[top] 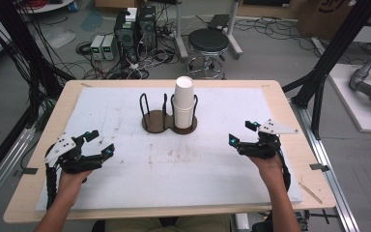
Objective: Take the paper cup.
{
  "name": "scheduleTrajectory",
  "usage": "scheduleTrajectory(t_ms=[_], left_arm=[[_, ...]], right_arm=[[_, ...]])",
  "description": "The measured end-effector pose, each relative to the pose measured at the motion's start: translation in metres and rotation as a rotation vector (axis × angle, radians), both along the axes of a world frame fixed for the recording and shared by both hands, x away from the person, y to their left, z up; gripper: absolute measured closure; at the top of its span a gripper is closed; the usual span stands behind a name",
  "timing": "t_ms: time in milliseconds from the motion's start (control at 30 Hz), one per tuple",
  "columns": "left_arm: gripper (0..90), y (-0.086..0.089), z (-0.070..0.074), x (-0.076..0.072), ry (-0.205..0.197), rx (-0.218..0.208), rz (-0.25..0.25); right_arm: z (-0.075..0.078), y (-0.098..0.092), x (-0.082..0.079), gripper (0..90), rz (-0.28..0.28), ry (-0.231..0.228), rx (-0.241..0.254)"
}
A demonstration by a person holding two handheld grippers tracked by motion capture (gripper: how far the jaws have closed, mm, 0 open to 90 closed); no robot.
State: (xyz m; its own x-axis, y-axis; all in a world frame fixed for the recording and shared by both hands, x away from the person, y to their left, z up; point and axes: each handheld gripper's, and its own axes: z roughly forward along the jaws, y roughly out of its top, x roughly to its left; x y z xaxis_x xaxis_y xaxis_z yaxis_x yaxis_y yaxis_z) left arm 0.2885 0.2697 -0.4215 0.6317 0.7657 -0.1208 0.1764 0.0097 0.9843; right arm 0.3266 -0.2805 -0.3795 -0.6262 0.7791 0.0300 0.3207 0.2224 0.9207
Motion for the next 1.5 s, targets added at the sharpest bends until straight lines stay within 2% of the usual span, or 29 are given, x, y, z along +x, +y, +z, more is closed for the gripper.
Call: scheduleTrajectory(t_ms=[33, 67, 133, 300, 467, 667, 900, 1000, 1100, 1200, 1267, 1400, 1500], left_arm=[[14.7, 0.0, 0.0, 0.0, -0.002, -0.003, 0.004], [14.7, 0.0, 0.0, 0.0, -0.002, -0.003, 0.004], [14.7, 0.0, 0.002, 0.0, -0.01, -0.006, -0.001], [14.7, -0.001, 0.001, 0.001, -0.012, -0.017, -0.012], [14.9, -0.003, 0.002, 0.0, -0.019, -0.02, -0.024], [14.8, -0.006, 0.002, 0.001, -0.018, -0.015, -0.038], [14.9, -0.009, 0.001, 0.001, -0.02, -0.016, -0.049], [15.0, -0.009, 0.001, 0.001, -0.018, -0.016, -0.054], [15.0, -0.009, 0.001, 0.001, -0.021, -0.013, -0.06], [15.2, -0.01, 0.001, 0.001, -0.02, -0.016, -0.062], [15.2, -0.009, 0.001, 0.001, -0.019, -0.016, -0.063], [15.2, -0.01, 0.001, 0.001, -0.018, -0.021, -0.066], [15.2, -0.01, 0.0, 0.001, -0.018, -0.022, -0.067]], right_arm=[[0.008, 0.005, 0.005, 15.6, 0.005, -0.015, 0.0], [0.008, 0.005, 0.005, 15.6, 0.005, -0.015, 0.0], [0.02, 0.013, 0.015, 15.6, 0.021, -0.026, 0.003], [0.036, 0.03, 0.03, 15.6, 0.062, -0.018, -0.023], [0.045, 0.04, 0.039, 15.6, 0.094, -0.01, -0.041], [0.064, 0.062, 0.059, 15.6, 0.151, 0.0, -0.081], [0.081, 0.086, 0.084, 15.6, 0.194, 0.014, -0.094], [0.085, 0.093, 0.091, 15.6, 0.207, 0.018, -0.092], [0.088, 0.105, 0.104, 15.6, 0.224, 0.035, -0.102], [0.089, 0.11, 0.11, 15.6, 0.23, 0.041, -0.088], [0.09, 0.12, 0.12, 15.6, 0.228, 0.059, -0.112], [0.093, 0.131, 0.127, 15.6, 0.243, 0.056, -0.121], [0.092, 0.14, 0.135, 15.6, 0.238, 0.075, -0.133]])
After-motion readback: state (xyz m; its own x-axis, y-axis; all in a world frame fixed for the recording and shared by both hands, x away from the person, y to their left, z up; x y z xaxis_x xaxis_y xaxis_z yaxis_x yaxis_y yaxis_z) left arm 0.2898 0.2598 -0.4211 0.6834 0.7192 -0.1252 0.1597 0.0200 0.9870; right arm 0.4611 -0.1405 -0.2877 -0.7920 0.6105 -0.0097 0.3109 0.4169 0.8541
